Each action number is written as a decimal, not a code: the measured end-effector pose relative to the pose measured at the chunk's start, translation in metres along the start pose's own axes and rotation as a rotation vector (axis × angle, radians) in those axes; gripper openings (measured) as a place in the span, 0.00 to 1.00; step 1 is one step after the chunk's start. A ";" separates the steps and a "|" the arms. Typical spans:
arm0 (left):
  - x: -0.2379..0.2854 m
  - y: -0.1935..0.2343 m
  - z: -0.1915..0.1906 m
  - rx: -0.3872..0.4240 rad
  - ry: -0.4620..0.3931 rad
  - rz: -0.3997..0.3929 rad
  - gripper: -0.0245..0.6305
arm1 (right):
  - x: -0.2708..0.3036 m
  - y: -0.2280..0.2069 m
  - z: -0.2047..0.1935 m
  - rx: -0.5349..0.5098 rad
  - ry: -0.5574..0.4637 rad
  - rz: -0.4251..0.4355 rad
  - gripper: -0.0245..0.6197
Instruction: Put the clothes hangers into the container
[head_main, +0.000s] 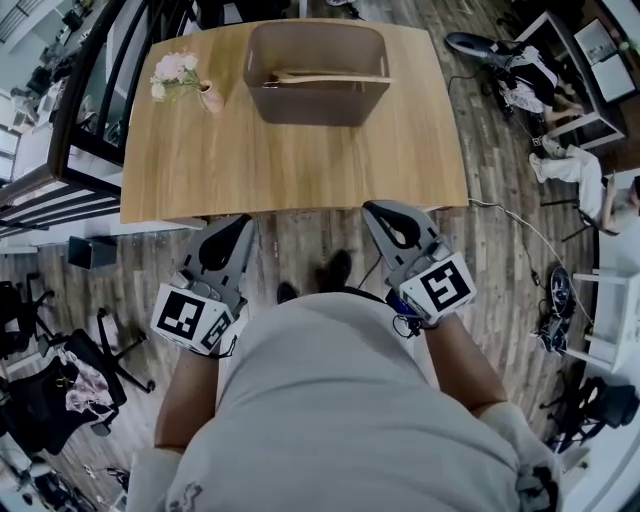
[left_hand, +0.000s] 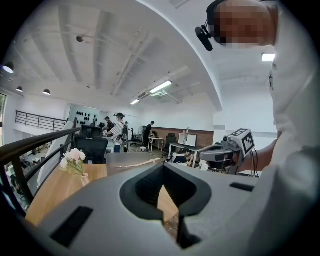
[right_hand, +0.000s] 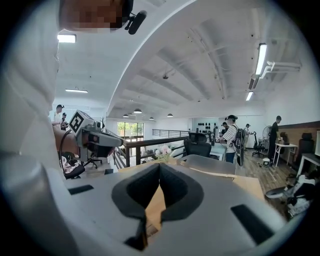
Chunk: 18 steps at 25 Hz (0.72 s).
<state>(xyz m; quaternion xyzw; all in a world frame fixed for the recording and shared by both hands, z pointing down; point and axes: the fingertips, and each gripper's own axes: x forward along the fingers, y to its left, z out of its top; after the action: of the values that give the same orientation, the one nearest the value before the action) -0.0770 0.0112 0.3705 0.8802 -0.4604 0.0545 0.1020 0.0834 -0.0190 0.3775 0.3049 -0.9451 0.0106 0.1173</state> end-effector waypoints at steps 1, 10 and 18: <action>-0.006 -0.001 0.000 0.001 -0.003 -0.004 0.05 | -0.002 0.007 0.001 0.000 -0.002 -0.006 0.05; -0.059 -0.011 -0.009 0.015 -0.014 -0.046 0.04 | -0.020 0.074 0.002 0.001 -0.015 -0.045 0.05; -0.093 -0.014 -0.014 0.035 -0.036 -0.049 0.05 | -0.036 0.119 -0.006 0.021 -0.015 -0.082 0.05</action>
<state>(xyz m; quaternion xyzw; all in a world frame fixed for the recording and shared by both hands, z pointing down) -0.1181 0.0967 0.3650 0.8936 -0.4395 0.0442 0.0796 0.0438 0.0992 0.3817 0.3447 -0.9325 0.0134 0.1075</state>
